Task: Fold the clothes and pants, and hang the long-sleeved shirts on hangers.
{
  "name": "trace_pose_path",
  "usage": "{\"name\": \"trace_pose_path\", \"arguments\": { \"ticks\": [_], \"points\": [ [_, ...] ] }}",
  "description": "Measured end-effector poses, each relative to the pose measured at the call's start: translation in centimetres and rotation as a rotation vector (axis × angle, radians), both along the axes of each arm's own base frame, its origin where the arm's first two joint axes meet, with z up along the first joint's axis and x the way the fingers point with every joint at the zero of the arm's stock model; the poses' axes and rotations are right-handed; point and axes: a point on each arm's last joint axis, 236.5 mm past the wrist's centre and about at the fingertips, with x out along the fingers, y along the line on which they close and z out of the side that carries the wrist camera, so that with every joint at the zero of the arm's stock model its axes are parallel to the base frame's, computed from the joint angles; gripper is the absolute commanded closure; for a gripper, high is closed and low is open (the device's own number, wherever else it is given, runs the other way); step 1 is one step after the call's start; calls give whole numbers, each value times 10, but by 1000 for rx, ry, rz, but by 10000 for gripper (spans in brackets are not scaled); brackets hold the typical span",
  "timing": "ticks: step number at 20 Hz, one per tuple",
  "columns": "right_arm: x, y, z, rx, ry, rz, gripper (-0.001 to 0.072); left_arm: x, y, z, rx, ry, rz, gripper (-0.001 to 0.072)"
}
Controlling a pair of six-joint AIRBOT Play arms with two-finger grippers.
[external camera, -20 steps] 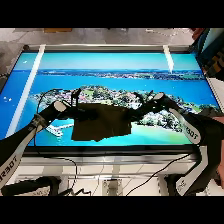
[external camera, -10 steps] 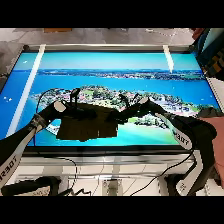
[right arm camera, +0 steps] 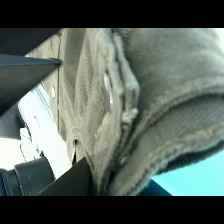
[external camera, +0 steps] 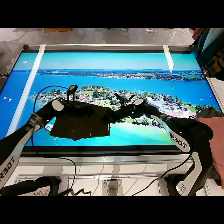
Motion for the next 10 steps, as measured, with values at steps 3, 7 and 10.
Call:
{"name": "trace_pose_path", "arguments": {
  "ticks": [3,7,10],
  "points": [
    [24,-9,18,24,-41,-31,661,20,8,45,21,-130,-7,206],
    [78,-59,70,-19,-147,-119,661,36,26,151,11,-377,23,206],
    [114,-138,123,-180,-287,-235,661,24,46,224,10,-545,57,207]
  ]
}}
